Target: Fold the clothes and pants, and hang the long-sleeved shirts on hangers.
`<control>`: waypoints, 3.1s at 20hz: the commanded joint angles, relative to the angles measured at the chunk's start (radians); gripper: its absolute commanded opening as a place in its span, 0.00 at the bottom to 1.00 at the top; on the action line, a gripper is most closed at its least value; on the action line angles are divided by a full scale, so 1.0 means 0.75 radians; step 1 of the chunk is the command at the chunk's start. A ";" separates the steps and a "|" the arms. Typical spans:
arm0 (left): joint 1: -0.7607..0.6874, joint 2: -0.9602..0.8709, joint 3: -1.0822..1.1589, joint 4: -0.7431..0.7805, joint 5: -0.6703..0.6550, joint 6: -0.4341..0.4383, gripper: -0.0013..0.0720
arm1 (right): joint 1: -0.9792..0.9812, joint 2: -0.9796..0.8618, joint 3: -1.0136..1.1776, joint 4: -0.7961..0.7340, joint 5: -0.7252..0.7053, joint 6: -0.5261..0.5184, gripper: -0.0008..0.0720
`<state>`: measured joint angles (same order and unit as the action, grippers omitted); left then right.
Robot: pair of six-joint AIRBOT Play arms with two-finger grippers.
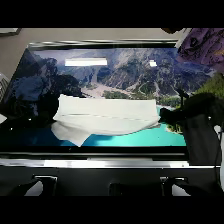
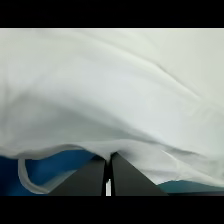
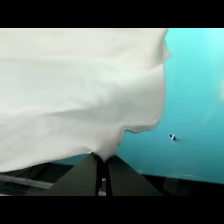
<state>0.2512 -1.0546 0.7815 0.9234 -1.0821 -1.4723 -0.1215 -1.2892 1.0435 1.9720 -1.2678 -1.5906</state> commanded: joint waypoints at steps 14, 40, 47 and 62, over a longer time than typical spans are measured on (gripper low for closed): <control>-0.097 -0.975 0.951 -0.036 0.064 0.037 0.04 | 0.103 -0.553 0.512 -0.108 0.273 0.111 0.06; -0.071 -0.885 1.126 0.022 -0.040 -0.028 0.74 | -0.153 -0.837 0.522 0.503 -0.089 -0.379 0.66; -0.101 -0.851 1.126 0.005 -0.072 -0.052 0.19 | -0.082 -0.685 0.532 0.413 -0.060 -0.249 0.05; -1.074 -1.137 1.126 -0.312 0.476 -0.492 0.04 | -0.082 -0.176 0.934 -0.212 -0.414 0.229 0.06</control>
<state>-0.4255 -1.8538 1.6257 0.8177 -0.8742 -1.7863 -0.1844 -1.4456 1.6596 1.8606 -1.5280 -1.4609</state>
